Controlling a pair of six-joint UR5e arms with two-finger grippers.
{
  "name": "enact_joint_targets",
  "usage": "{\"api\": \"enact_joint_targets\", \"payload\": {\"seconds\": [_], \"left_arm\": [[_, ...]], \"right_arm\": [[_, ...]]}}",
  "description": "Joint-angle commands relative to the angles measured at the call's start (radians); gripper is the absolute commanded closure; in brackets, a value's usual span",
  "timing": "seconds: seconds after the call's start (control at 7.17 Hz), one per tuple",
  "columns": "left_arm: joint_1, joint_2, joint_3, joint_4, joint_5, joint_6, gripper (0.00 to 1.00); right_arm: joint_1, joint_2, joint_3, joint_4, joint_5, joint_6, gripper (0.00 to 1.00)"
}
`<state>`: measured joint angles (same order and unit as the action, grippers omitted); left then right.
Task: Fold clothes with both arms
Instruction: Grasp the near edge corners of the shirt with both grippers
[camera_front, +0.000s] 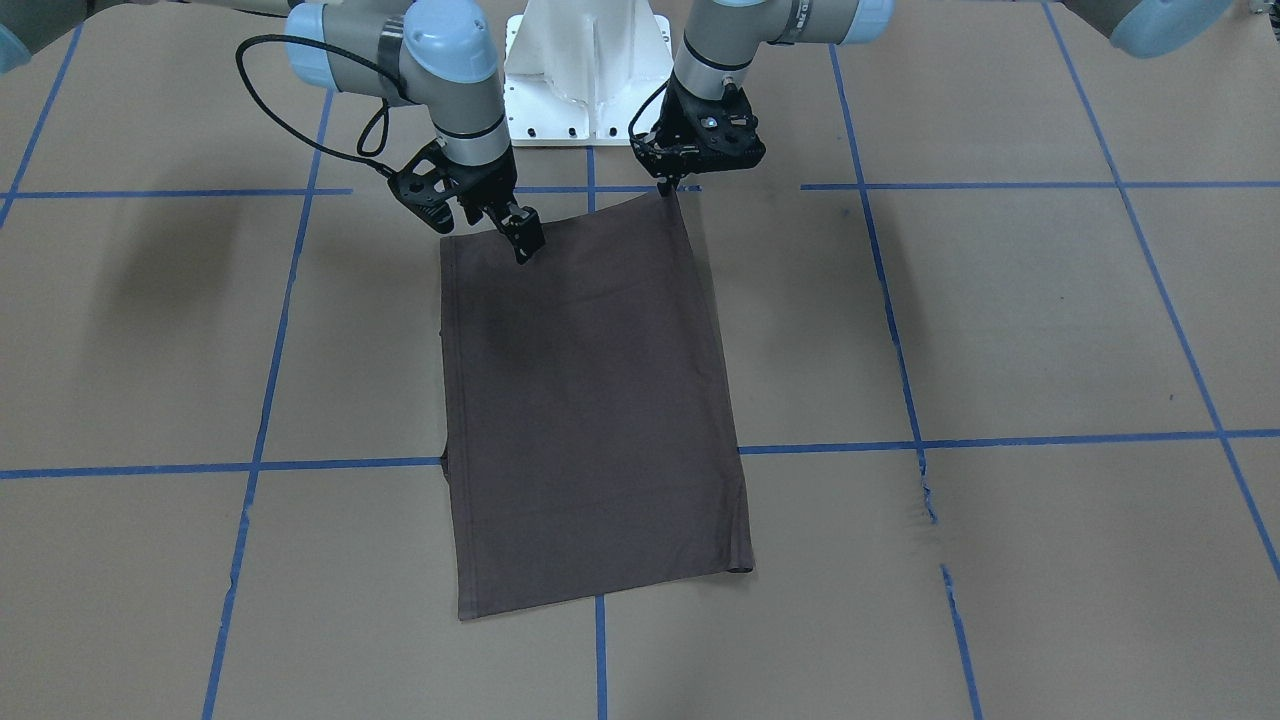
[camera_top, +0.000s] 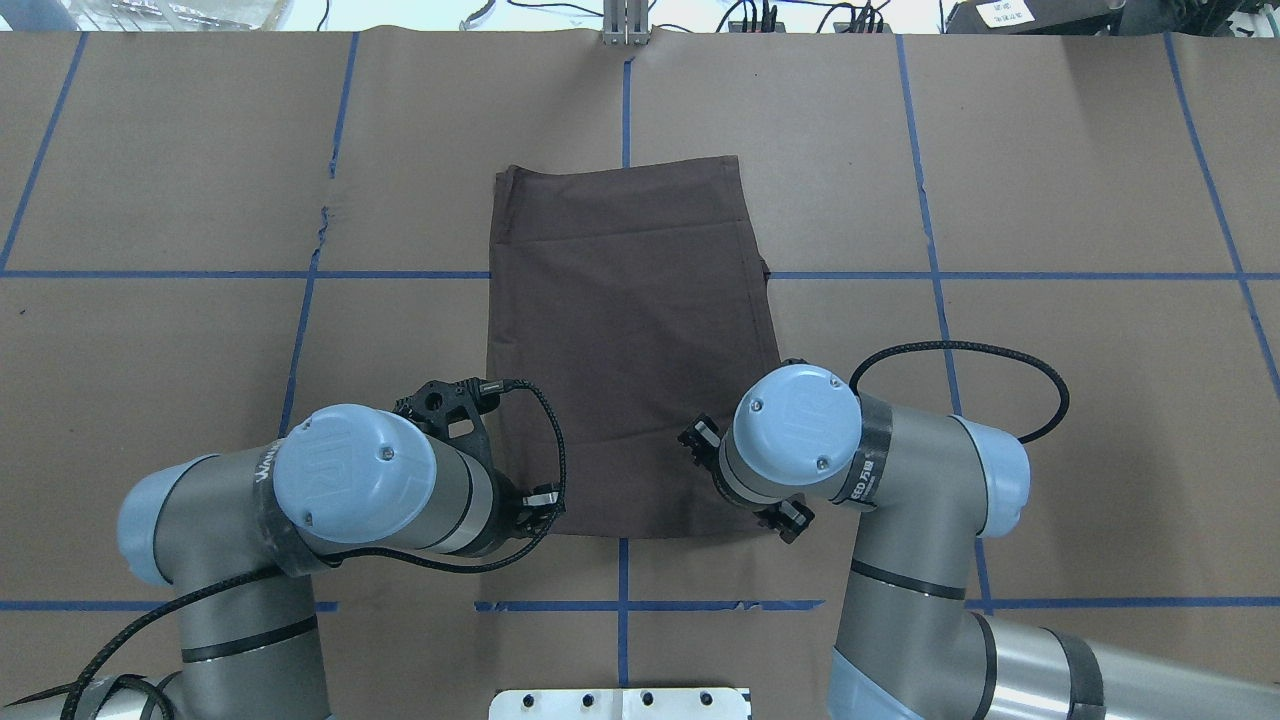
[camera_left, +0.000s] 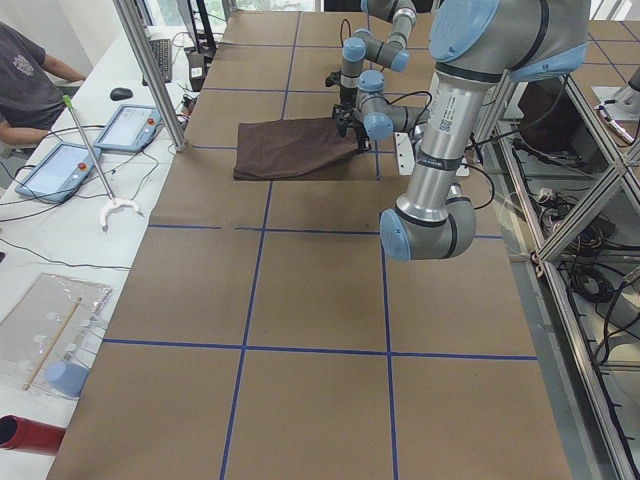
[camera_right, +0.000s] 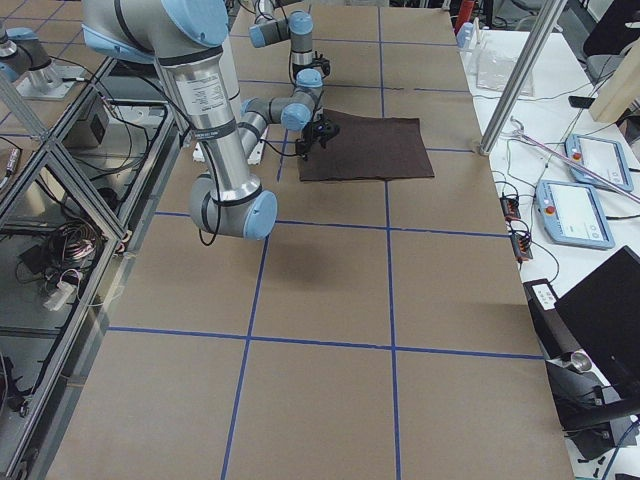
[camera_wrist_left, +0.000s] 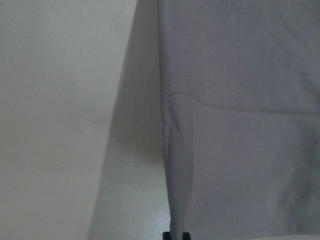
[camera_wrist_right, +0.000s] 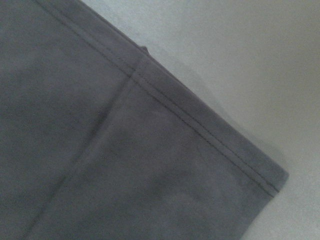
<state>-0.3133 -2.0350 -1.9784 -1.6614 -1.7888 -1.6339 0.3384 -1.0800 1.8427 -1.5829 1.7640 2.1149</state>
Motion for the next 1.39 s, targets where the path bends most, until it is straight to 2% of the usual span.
{"api": "enact_joint_targets", "payload": {"seconds": [0.0,1.25], "left_arm": [[0.000,-0.004,0.000,0.002,0.000,-0.001,1.00],[-0.001,-0.007,-0.002,0.002,0.000,-0.001,1.00]], "right_arm": [[-0.024,-0.027,-0.002,-0.008,-0.017,0.017,0.00],[-0.065,-0.032,-0.026,0.004,-0.037,0.019,0.00]]}}
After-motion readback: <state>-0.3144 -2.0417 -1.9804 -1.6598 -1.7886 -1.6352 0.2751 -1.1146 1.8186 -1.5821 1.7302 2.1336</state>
